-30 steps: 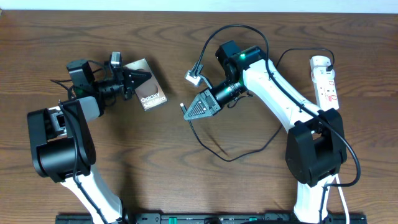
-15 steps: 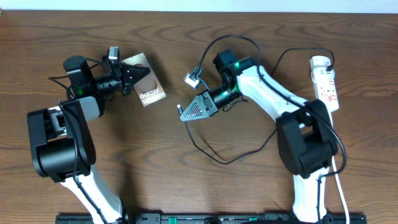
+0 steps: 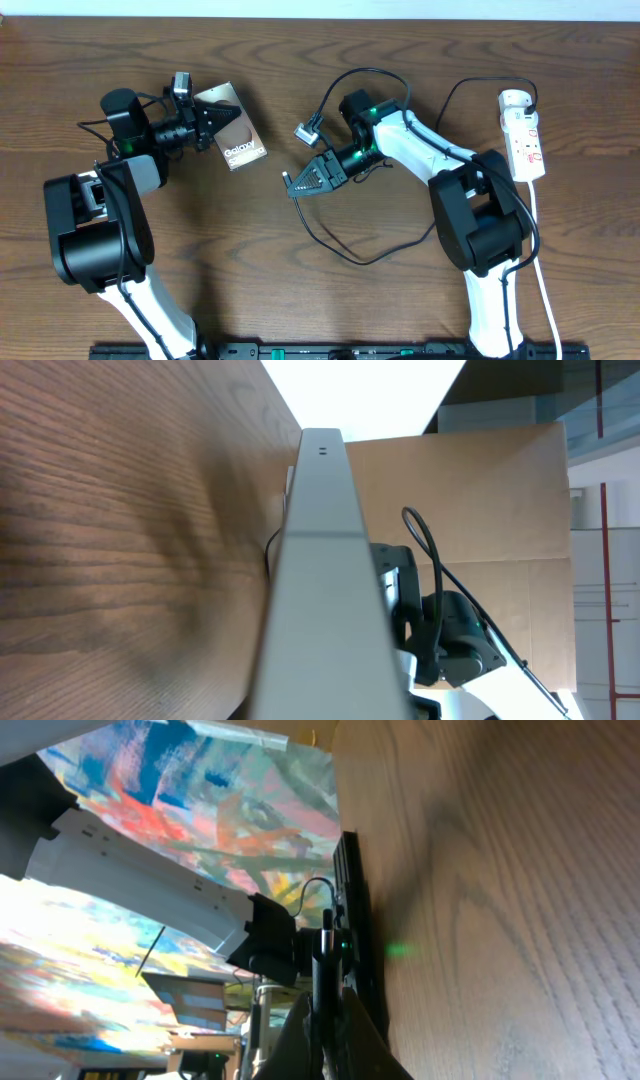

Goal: Plug charger to phone and switch on socket
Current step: 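Move the plug toward the phone's bottom port, left holding phone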

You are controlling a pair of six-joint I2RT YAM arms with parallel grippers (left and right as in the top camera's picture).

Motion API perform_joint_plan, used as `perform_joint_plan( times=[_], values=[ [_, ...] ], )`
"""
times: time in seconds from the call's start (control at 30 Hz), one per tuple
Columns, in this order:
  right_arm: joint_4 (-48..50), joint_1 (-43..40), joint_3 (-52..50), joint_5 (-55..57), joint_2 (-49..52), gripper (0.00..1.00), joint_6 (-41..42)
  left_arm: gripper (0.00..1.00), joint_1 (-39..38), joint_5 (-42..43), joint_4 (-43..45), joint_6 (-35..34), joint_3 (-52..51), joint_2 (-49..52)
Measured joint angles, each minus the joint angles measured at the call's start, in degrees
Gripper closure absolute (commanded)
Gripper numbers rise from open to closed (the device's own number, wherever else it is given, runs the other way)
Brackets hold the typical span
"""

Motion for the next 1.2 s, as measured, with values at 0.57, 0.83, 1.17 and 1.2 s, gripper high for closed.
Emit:
perform_joint_plan(
  times=[0.57, 0.83, 1.17, 1.2],
  values=[
    [6.2, 2.7, 0.0, -1.7, 0.0, 0.99, 3.1, 0.93, -0.5, 0.4, 7.1, 0.0, 0.0, 0.0],
    [8.6, 2.7, 0.0, -1.7, 0.0, 0.99, 3.7, 0.93, -3.5, -0.3, 7.7, -1.1, 0.0, 0.0],
    [8.9, 2.7, 0.0, -1.4, 0.0, 0.99, 3.7, 0.93, -3.8, -1.6, 17.3, -10.6, 0.0, 0.0],
    [8.9, 2.7, 0.0, -1.4, 0.0, 0.99, 3.7, 0.93, -3.8, -1.8, 17.7, -11.6, 0.0, 0.0]
  ],
)
